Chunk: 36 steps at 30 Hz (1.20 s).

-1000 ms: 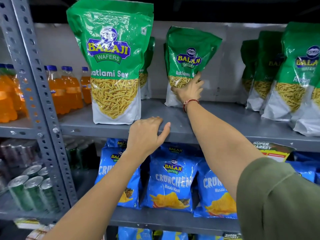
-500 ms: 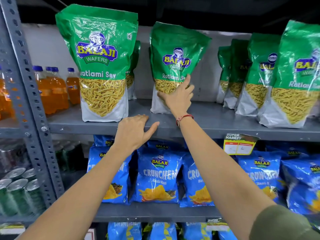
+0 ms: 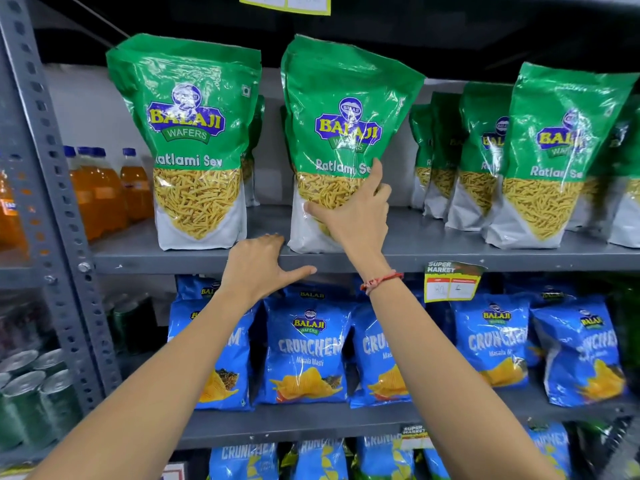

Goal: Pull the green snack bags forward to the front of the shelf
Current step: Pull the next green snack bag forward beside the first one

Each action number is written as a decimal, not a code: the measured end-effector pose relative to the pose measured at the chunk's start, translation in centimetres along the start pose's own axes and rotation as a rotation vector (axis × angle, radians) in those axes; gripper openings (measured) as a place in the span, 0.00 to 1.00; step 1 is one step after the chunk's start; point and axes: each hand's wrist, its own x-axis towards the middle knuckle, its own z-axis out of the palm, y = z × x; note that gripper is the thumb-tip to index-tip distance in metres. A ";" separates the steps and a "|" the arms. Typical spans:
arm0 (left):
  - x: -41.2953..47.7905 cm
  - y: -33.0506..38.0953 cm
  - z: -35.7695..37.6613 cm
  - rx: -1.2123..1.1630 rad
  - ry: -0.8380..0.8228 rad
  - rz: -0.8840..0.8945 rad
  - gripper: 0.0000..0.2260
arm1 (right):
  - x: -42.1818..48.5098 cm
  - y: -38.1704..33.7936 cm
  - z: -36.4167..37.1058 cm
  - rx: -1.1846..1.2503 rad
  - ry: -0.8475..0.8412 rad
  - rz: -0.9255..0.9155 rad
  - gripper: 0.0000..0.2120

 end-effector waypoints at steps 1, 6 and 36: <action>0.0 0.0 0.0 -0.004 -0.003 -0.003 0.36 | -0.3 0.0 -0.4 0.005 0.004 -0.008 0.57; 0.0 -0.1 0.0 -0.012 -0.008 -0.002 0.36 | -1.8 0.0 -1.7 0.037 0.015 -0.047 0.58; 0.2 -0.3 0.9 0.003 0.044 -0.010 0.40 | 3.4 3.7 -0.5 0.399 -0.175 0.052 0.46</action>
